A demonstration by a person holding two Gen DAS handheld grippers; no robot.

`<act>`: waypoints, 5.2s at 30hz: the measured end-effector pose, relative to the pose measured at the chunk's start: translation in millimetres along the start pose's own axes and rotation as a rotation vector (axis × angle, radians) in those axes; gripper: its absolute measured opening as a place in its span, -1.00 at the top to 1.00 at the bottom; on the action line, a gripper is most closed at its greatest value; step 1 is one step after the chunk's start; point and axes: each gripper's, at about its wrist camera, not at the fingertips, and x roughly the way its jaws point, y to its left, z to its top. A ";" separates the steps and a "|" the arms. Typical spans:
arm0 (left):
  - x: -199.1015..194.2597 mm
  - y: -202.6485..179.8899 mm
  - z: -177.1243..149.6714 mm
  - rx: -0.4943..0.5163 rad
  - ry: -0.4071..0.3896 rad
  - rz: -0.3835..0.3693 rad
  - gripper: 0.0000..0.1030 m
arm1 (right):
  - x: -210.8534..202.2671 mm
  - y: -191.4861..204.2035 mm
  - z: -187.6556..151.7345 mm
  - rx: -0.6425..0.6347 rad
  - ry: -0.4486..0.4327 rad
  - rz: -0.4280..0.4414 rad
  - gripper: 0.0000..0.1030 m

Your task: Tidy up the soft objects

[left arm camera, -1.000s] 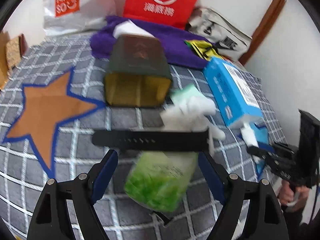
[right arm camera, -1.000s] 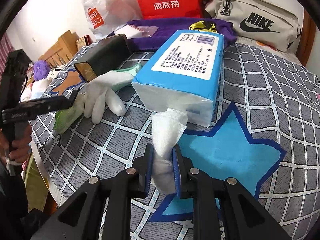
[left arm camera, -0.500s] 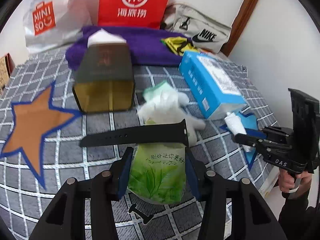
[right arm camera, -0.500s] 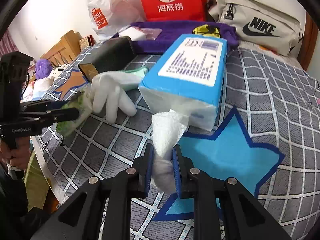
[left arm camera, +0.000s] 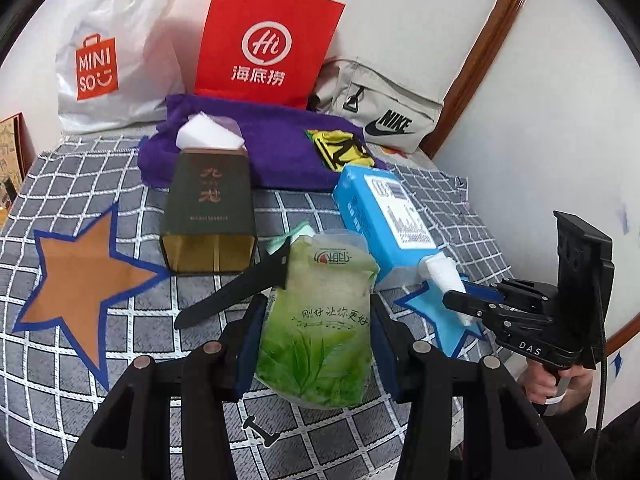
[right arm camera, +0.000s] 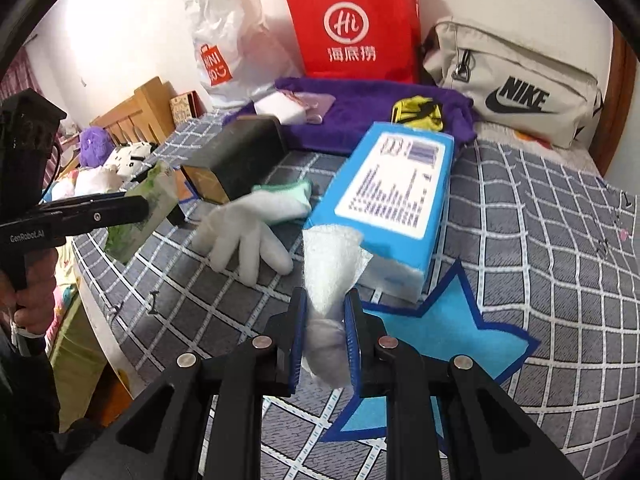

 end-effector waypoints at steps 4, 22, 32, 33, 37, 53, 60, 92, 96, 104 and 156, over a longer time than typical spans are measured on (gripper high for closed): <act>-10.6 -4.2 8.0 0.013 -0.028 0.018 0.09 | -10.5 2.8 10.0 -0.006 -0.030 -0.007 0.64; -37.4 9.5 43.3 -0.049 -0.114 0.108 0.09 | -41.3 -4.6 58.2 -0.006 -0.133 -0.048 0.65; -35.7 16.5 64.6 -0.060 -0.131 0.139 0.09 | -36.1 -4.0 84.7 -0.023 -0.152 -0.040 0.65; -34.9 17.5 67.2 -0.060 -0.132 0.147 0.09 | -35.8 -4.7 86.9 -0.022 -0.154 -0.039 0.65; -30.9 22.1 75.5 -0.067 -0.132 0.167 0.09 | -34.0 -7.2 98.3 -0.024 -0.163 -0.044 0.65; 1.5 43.1 116.2 -0.085 -0.117 0.231 0.09 | -10.6 -31.3 146.0 -0.021 -0.176 -0.065 0.65; 21.1 53.1 135.4 -0.095 -0.102 0.244 0.09 | 5.0 -44.7 166.0 -0.009 -0.178 -0.068 0.65; 121.7 84.5 210.8 -0.120 -0.005 0.249 0.08 | 109.8 -111.7 240.9 0.082 -0.137 -0.050 0.64; 137.8 83.9 215.8 -0.109 0.015 0.248 0.08 | 127.8 -127.5 238.0 0.121 -0.097 -0.049 0.64; 168.4 91.4 221.6 -0.111 0.063 0.265 0.06 | 157.0 -147.2 235.5 0.175 -0.041 -0.037 0.61; 28.2 55.9 64.3 -0.019 0.036 0.321 -0.33 | 52.8 16.0 109.5 -0.018 -0.027 0.057 -0.18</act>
